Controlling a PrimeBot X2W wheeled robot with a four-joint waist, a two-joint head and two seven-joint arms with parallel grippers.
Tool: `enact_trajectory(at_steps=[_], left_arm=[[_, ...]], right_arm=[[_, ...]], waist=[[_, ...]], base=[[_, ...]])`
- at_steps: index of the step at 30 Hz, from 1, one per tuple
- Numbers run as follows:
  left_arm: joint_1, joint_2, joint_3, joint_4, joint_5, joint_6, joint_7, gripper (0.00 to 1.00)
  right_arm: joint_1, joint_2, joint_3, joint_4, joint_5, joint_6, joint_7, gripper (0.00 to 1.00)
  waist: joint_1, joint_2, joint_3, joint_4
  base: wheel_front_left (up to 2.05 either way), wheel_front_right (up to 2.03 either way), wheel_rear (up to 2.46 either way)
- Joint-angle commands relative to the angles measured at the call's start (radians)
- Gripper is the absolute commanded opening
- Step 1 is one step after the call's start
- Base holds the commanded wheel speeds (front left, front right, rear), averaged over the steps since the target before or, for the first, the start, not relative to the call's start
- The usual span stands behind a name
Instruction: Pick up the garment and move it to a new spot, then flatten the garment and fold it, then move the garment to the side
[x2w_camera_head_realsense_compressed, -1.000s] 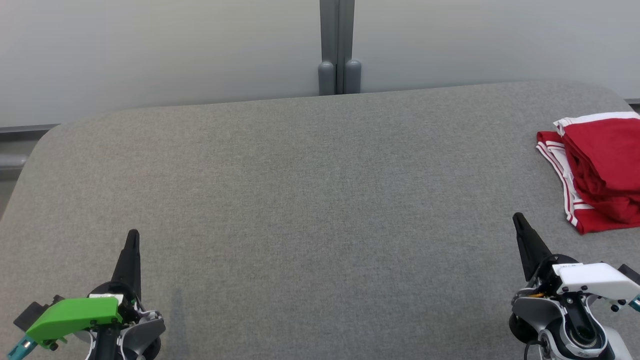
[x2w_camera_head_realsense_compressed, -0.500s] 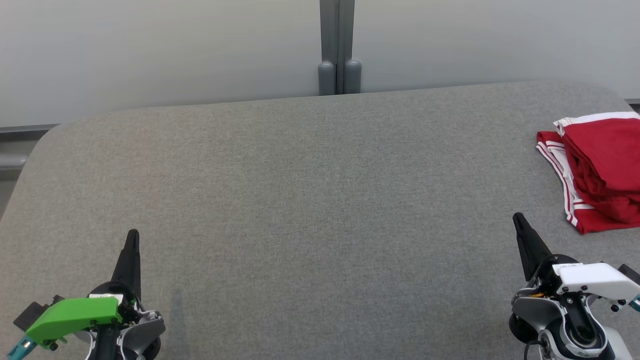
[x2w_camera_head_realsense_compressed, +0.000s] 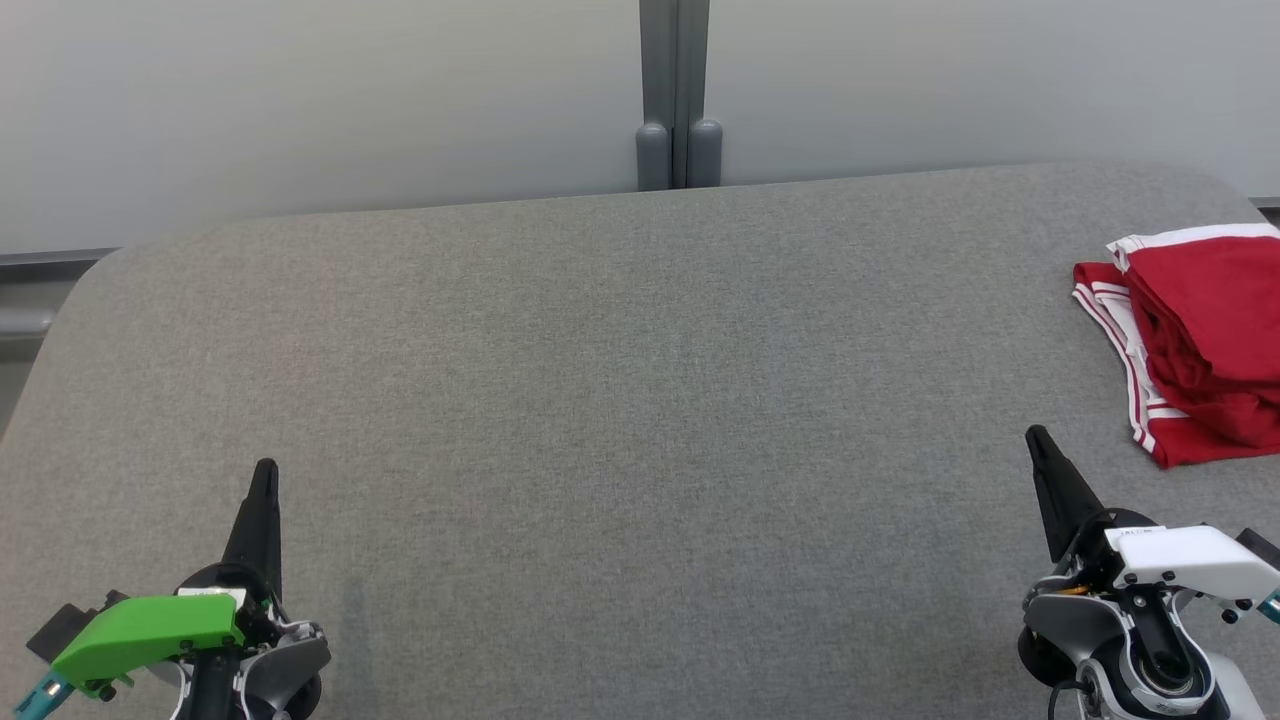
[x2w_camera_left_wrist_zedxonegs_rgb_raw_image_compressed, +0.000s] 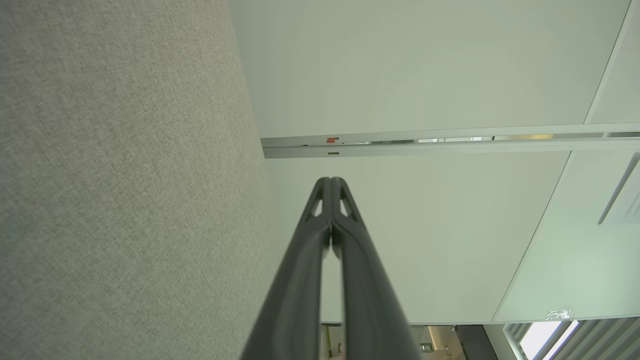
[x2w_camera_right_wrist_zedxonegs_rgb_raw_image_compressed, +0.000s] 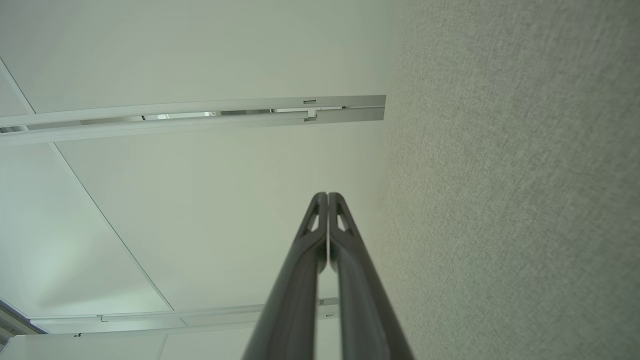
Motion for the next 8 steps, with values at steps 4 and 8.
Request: enact_trajectory(at_steps=[4,8], left_arm=[[-0.011,0.004,0.004,-0.001,0.001,-0.004,0.004,0.0],[-0.011,0.004,0.004,-0.001,0.002,-0.004,0.004,0.0]], right_arm=[[-0.007,-0.004,-0.001,-0.004,0.006,0.0,0.002,0.0],[-0.007,-0.004,-0.001,-0.004,0.006,0.0,0.002,0.0]], waist=[[0.0,0.0,0.0,0.0],[0.0,0.0,0.0,0.0]], base=[[0.0,0.0,0.0],[0.0,0.0,0.0]])
